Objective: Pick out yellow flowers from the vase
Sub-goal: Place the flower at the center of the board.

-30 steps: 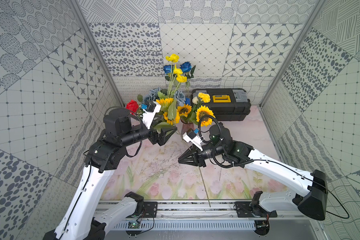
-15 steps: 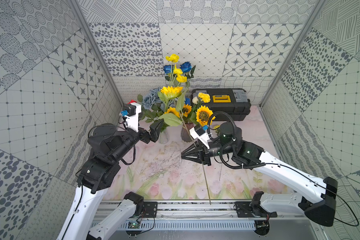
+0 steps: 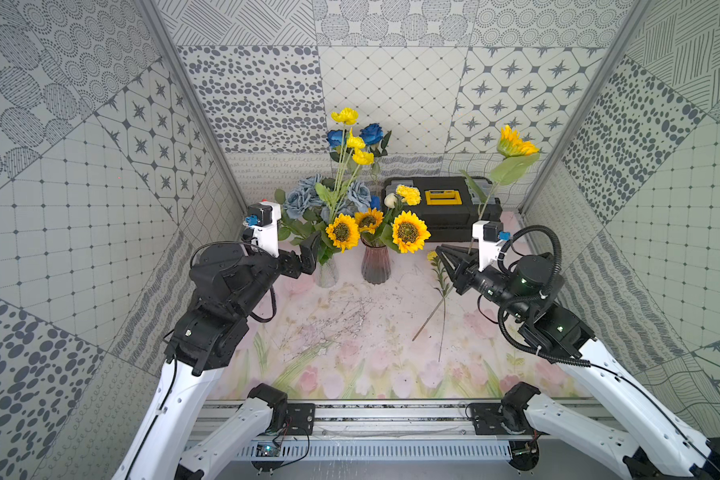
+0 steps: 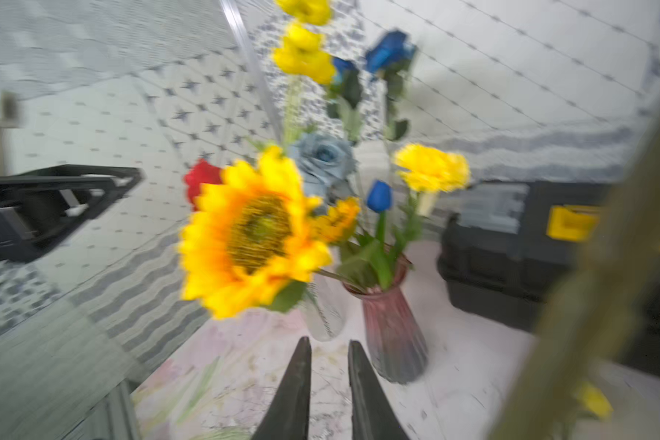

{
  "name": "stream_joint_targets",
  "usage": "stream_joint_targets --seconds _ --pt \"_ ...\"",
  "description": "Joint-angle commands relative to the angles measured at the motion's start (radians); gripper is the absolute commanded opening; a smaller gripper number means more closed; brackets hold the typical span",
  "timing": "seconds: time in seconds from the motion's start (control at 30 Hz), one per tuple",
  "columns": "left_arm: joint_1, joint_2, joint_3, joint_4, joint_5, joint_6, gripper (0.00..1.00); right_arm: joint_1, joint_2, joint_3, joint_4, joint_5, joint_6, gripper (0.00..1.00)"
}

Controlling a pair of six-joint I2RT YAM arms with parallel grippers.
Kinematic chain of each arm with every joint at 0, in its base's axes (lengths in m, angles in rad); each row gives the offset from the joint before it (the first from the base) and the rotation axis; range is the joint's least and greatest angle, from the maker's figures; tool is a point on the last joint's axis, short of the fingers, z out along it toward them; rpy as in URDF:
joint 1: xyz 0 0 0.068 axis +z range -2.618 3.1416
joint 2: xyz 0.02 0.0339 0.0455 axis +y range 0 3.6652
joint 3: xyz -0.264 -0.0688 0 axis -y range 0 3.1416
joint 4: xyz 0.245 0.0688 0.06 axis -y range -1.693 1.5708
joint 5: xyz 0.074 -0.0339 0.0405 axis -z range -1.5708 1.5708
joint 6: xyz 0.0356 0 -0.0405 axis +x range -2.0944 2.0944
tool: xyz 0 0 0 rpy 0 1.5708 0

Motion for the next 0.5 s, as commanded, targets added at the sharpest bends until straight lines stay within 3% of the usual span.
stream_joint_targets --seconds 0.0,0.13,0.47 --pt "-0.004 0.007 -0.013 0.084 -0.03 -0.017 0.98 -0.1 -0.01 -0.075 -0.091 0.061 0.145 0.0" --pt "-0.004 0.015 -0.029 0.089 -0.03 -0.018 0.98 -0.179 0.05 -0.139 -0.144 -0.05 0.206 0.0" --pt "-0.002 0.047 -0.061 0.114 -0.011 -0.019 0.98 -0.176 0.309 -0.146 -0.311 -0.279 0.19 0.0"
